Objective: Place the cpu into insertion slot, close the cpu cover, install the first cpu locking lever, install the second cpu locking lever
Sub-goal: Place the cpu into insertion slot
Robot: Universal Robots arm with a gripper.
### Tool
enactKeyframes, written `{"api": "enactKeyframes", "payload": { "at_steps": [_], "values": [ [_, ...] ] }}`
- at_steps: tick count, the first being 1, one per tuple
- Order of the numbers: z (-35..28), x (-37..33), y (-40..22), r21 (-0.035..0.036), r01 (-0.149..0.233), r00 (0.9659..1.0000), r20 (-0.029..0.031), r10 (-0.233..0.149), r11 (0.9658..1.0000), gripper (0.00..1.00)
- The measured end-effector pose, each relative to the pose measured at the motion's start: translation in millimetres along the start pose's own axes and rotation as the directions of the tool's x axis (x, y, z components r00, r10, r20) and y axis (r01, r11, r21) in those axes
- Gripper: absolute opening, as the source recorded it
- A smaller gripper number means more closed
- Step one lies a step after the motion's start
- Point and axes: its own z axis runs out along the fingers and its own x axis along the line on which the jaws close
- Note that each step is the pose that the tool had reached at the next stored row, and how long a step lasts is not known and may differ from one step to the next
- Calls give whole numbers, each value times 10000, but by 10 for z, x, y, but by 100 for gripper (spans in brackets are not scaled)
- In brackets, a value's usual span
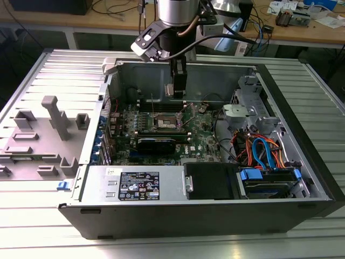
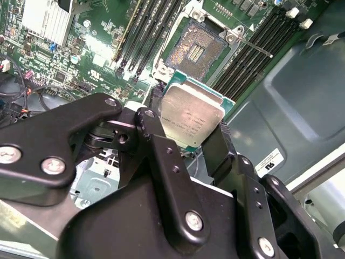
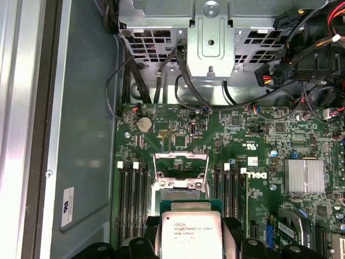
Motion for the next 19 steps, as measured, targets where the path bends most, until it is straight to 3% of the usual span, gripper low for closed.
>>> {"api": "enactKeyframes", "payload": {
  "at_steps": [6,8,19],
  "values": [
    [1,0,0,0,-1,10000,0,1,10000,54],
    [219,3,-65,1,4,10000,31,-4,10000,54],
    [437,62,-84,-3,1,10000,32,-1,10000,54]
  ]
}}
